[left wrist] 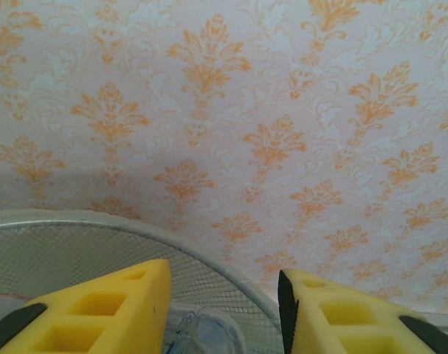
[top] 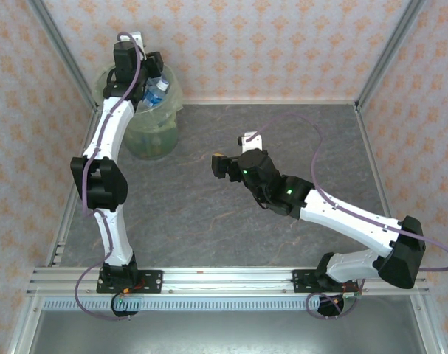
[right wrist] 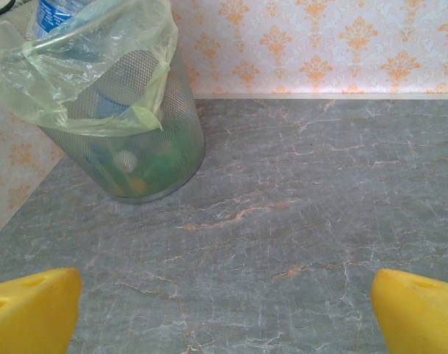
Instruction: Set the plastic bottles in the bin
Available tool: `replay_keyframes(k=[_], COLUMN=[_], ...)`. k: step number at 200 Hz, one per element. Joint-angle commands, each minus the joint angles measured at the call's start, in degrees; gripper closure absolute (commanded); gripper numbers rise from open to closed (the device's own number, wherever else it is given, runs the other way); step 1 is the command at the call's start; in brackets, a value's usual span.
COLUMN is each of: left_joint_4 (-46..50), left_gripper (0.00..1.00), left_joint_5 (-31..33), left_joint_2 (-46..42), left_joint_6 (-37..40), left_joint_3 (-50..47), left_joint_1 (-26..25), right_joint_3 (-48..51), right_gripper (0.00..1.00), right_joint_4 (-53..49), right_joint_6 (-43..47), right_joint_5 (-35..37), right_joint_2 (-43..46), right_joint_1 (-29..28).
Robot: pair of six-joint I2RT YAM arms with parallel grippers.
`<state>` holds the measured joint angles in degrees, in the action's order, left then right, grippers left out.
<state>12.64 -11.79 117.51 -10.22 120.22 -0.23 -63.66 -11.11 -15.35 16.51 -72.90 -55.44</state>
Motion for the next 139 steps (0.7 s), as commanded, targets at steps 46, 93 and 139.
replay_keyframes(k=[46, 93, 139], left_joint_4=[8.33, 8.99, 0.71], left_gripper=[0.43, 0.01, 0.01], left_joint_5=[1.43, 3.50, 4.62], left_joint_2=[-1.77, -7.80, -25.04], left_joint_6=[-1.35, -3.82, -8.71], left_joint_3=[4.07, 6.17, -11.41], left_joint_1=[0.51, 0.75, 0.69], right_joint_3=[0.47, 0.79, 1.92], right_gripper=[0.00, 0.00, 0.00], right_joint_4=[0.83, 1.09, 1.43], right_joint_6=[-0.36, 0.04, 0.67], right_joint_5=[0.98, 3.08, 6.61], right_joint_2=[1.88, 2.76, 4.87], right_joint_1=[0.34, 0.43, 1.59])
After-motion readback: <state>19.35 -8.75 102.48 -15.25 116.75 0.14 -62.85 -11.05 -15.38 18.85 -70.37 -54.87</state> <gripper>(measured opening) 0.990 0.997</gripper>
